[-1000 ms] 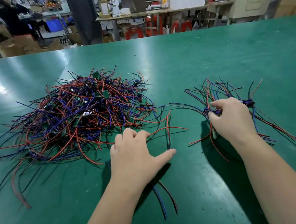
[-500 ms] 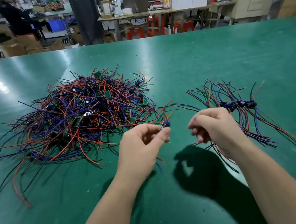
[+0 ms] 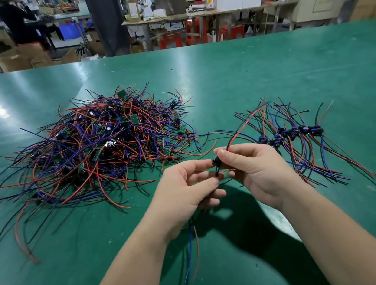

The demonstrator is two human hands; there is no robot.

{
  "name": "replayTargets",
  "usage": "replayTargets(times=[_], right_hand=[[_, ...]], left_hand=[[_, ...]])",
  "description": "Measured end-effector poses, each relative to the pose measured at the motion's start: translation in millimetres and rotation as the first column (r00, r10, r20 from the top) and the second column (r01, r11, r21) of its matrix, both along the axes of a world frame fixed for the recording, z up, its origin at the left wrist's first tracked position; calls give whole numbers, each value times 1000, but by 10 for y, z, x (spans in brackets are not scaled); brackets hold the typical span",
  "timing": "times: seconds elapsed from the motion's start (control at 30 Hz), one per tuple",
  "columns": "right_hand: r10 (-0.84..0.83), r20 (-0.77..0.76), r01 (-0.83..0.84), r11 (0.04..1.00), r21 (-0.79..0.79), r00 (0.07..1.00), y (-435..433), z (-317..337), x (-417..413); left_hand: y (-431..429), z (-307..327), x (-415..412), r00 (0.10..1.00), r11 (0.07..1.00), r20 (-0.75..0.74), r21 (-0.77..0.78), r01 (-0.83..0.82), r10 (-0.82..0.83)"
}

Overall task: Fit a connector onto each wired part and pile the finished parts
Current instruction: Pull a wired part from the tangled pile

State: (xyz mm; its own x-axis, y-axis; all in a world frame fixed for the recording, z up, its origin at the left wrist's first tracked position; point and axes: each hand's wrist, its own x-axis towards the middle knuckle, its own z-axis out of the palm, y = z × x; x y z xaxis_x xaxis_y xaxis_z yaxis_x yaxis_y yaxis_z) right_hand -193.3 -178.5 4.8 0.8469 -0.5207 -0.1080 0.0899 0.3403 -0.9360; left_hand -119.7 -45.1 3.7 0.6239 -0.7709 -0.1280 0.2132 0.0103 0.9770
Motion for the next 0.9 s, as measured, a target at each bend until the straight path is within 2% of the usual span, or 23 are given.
replayTargets(times=[0.27,0.37,0.5,0.63,0.77,0.9], right_hand=[[-98,-33,99,995,33,995,-34,35,5],[-89,-38,90,996,27,995,-64,31,-5],[-10,-88,3,997,-80,996,-43,1,-14],[-71,-158,36,976,-214,985,-85,-31,10],[-151,-126,150,988,-18,980,-279,41,-45],[-284,-63,289,953,89,957,-456,85,-114]], left_hand=[[18,13,-2,995,997,-66,-2,72,-72],[3,19,-16,998,999,-42,20,50,-49],[-22,4,-22,999,999,-8,14,-31,31],[-35,-29,-4,999,998,-28,42,-37,38],[-36,-24,-27,999,997,-38,77,19,-16],[-43,-22,-91,990,982,-24,123,141,-139]])
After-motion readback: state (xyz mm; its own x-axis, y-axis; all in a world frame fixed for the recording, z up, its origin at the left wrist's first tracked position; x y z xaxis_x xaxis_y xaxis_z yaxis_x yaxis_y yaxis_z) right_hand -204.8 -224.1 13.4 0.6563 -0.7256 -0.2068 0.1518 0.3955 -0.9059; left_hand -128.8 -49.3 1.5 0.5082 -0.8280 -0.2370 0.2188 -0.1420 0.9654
